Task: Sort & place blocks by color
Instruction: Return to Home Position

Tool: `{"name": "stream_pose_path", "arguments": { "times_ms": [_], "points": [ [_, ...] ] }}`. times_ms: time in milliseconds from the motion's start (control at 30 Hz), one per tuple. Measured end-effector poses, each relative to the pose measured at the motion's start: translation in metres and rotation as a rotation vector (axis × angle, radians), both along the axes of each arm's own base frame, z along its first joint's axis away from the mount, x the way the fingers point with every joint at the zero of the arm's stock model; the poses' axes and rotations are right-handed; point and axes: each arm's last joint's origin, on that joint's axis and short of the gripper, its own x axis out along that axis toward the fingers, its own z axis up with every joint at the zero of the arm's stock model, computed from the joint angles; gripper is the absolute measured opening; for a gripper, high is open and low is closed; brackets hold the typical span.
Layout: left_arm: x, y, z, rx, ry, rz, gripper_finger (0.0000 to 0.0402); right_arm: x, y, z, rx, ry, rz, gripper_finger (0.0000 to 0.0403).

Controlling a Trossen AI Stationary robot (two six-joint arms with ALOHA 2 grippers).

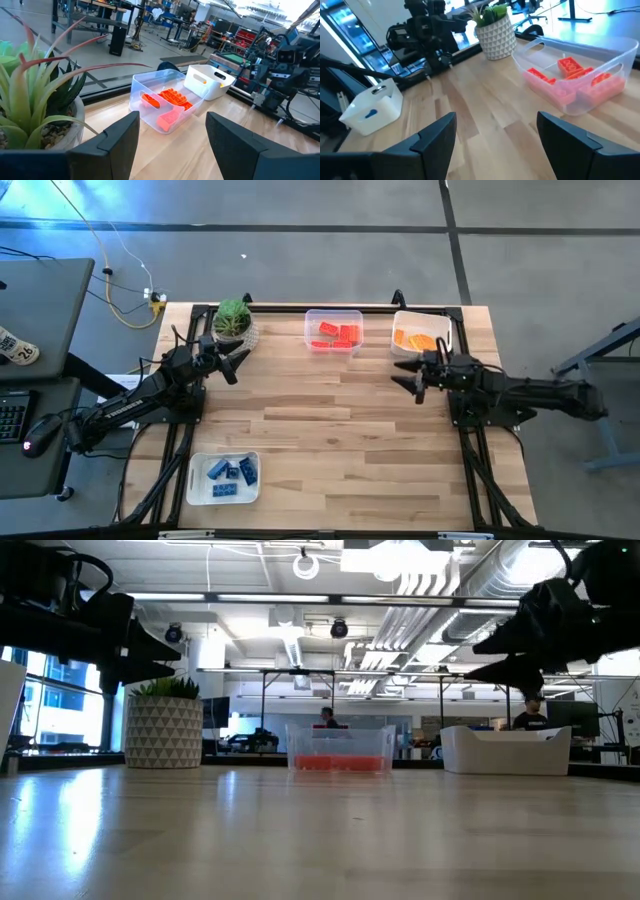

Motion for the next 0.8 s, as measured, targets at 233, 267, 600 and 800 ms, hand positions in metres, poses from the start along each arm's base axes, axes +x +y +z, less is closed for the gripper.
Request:
{"name": "stream_pose_path", "arguments": {
  "times_ms": [233,267,600,800],
  "points": [
    [0.000,0.000,0.000,0.000,0.000,0.000,0.0218,-0.007,0.004,-0.012,0.010,-0.084,0.072,0.0263],
    [0.000,0.000,0.000,0.000,0.000,0.000,0.0218,-0.008,0.004,-0.011,0.004,-0.101,0.075,0.0263],
    [0.000,0.000,0.000,0.000,0.000,0.000,0.0218,-0.018,0.006,0.003,-0.131,-0.227,0.050,0.0263],
    [0.000,0.000,0.000,0.000,0.000,0.000,0.0218,-0.024,0.007,0.004,-0.163,-0.240,0.057,0.0263]
  ]
}}
